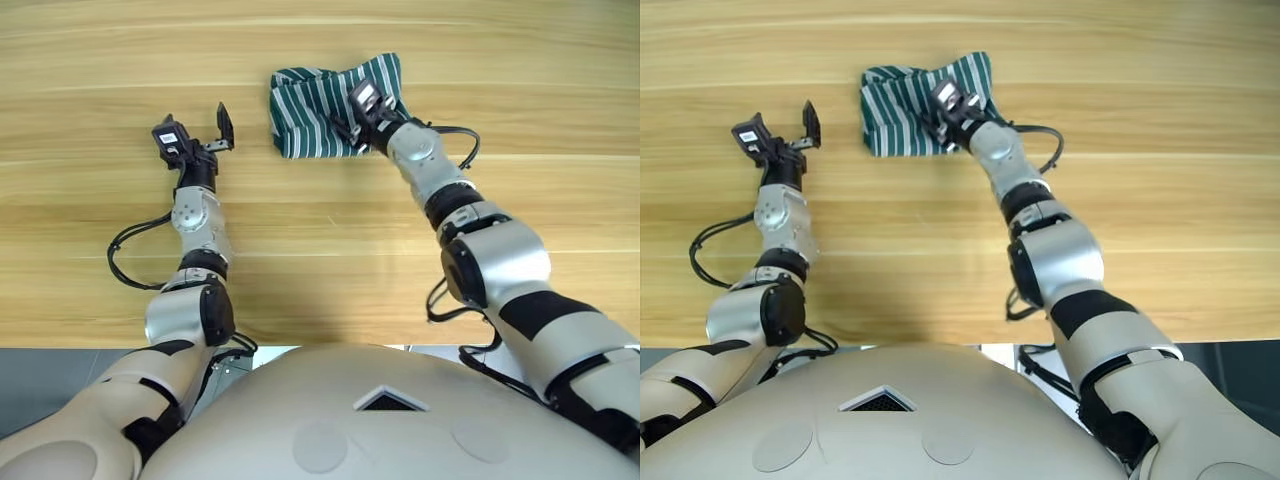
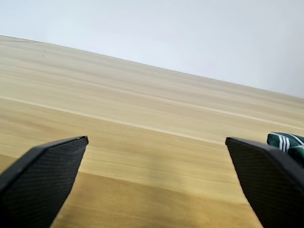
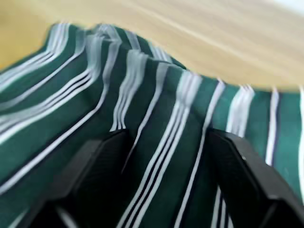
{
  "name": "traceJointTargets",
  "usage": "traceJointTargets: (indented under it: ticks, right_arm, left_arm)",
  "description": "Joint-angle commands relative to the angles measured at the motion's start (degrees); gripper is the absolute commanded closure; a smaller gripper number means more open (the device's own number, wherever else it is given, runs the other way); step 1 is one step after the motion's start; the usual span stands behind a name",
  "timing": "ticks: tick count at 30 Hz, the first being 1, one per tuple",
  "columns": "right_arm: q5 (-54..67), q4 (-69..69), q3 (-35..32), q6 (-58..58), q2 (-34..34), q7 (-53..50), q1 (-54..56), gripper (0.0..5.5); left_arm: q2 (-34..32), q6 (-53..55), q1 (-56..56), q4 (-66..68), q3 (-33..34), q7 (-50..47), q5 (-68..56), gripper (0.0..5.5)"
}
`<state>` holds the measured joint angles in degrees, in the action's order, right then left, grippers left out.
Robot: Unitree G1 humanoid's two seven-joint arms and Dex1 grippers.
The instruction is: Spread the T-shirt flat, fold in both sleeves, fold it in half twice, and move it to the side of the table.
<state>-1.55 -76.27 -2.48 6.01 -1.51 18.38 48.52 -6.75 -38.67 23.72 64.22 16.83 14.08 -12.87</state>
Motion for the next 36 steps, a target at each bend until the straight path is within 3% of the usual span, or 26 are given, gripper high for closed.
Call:
traceJointTargets:
  ticks: [1,8,20,26,30,33,36]
  right_arm:
    - [7.0,-1.7,-10.8,-7.4,-7.2,-13.8,1.5,2.39]
    - [14.6,-2.4,-27.4,-5.5,-18.9,-43.0,-9.1,2.39]
    - [21.4,-2.0,-43.8,-1.2,-23.4,-61.3,-18.3,2.39]
    - [23.2,-1.8,-49.3,1.7,-25.4,-67.7,-22.2,2.39]
    - [19.3,-1.0,-46.6,7.5,-28.3,-66.8,-22.3,2.39]
    - [11.0,1.6,-37.3,17.3,-30.6,-60.4,-17.4,2.39]
    - [3.5,5.3,-27.2,26.7,-28.4,-54.4,-12.1,2.39]
  left_arm:
    - [1.5,1.3,-0.8,1.6,0.5,0.3,-0.5,0.12]
    - [2.0,-1.4,-3.6,0.6,1.2,-1.5,-0.1,0.12]
    - [3.3,-5.3,-8.8,-2.0,2.4,-0.5,-1.0,0.12]
    - [3.1,-6.8,-7.4,-0.9,0.0,-3.4,3.3,0.12]
    - [3.3,-6.1,-5.1,0.2,-1.3,-4.9,5.2,0.12]
    - [4.1,-5.5,-0.5,1.8,-1.5,-5.9,5.6,0.12]
    - [5.2,-5.4,4.6,3.6,-2.8,-6.3,6.9,0.12]
